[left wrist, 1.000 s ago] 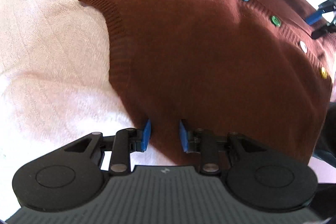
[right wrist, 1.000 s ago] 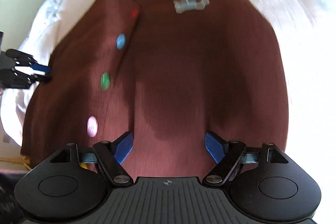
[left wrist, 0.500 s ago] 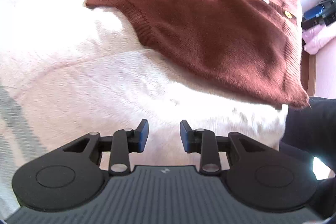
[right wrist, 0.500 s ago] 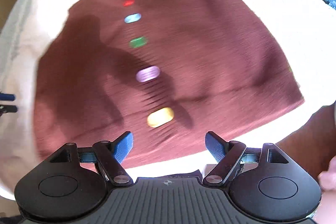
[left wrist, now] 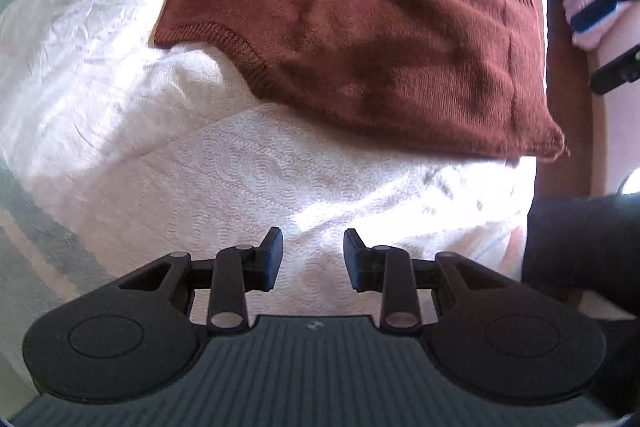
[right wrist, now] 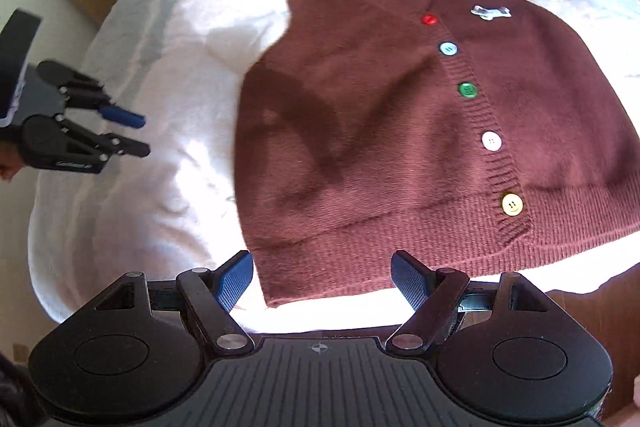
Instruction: Fold clothes
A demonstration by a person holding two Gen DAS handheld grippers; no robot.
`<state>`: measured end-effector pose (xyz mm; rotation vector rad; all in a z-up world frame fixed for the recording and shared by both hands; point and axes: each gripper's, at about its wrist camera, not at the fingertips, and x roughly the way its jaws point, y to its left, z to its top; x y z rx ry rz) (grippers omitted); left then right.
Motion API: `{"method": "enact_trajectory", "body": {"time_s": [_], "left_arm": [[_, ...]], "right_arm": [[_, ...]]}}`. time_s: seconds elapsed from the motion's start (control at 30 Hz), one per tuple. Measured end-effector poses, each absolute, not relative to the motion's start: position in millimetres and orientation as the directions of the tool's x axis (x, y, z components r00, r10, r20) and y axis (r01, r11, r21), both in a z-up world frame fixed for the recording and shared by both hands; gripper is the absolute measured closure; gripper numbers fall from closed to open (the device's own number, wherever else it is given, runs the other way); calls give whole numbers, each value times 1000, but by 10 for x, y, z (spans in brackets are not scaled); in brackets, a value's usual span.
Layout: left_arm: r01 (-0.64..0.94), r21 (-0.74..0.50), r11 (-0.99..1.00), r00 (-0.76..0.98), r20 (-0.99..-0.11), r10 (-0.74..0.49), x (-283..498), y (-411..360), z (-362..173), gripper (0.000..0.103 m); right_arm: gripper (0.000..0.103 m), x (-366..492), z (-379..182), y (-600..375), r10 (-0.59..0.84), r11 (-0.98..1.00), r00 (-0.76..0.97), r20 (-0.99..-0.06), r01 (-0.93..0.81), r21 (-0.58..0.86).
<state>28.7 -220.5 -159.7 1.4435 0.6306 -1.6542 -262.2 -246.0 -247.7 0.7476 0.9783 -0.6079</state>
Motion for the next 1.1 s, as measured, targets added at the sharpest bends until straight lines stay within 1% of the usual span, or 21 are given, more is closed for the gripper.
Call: {"method": "enact_trajectory", "body": {"time_s": [0.33,0.5,0.67,0.8,0.87,0.9,0.93,0.97,1.1], "left_arm": [[758,229,-611,121,-970,-213,93,-2352,-1584,75],[744,244,-622,141,-967,-211,-2,-2395,-1587,74],[691,258,-675,143,-964,-222,-6,-2412,-1671,73],[590,274,-760,93,-957,-273,13,-2452,-1780,70],[475,315,-822,34,-940,-340,50,-2420,-1827,64],[412,338,-846,11,-930,-367,80,-2406,-1870,62],[349,362,-865,-11,-921,-390,114,-2393,-1921,61],[284,385,-878,-35,-911,-411,147,-2380,-1971,60],[87,460,-884,-105,-878,-468,300,-2457,-2222,59]], "right_arm": [[24,-2632,-2421,-2441,-110,651,460,-881,703,286],[24,-2651,-2423,-2479,-111,686,477,-872,672,280],[24,-2595,-2469,-2426,-126,719,466,-875,651,243],[24,-2503,-2510,-2304,-156,715,442,-883,667,208],[25,-2441,-2546,-2223,-182,698,419,-890,693,183],[32,-2405,-2572,-2181,-193,690,409,-892,703,173],[49,-2356,-2605,-2128,-196,689,399,-896,706,164],[53,-2297,-2645,-2069,-197,693,387,-901,705,151],[54,-2054,-2840,-1842,-207,715,339,-918,693,95]]}}
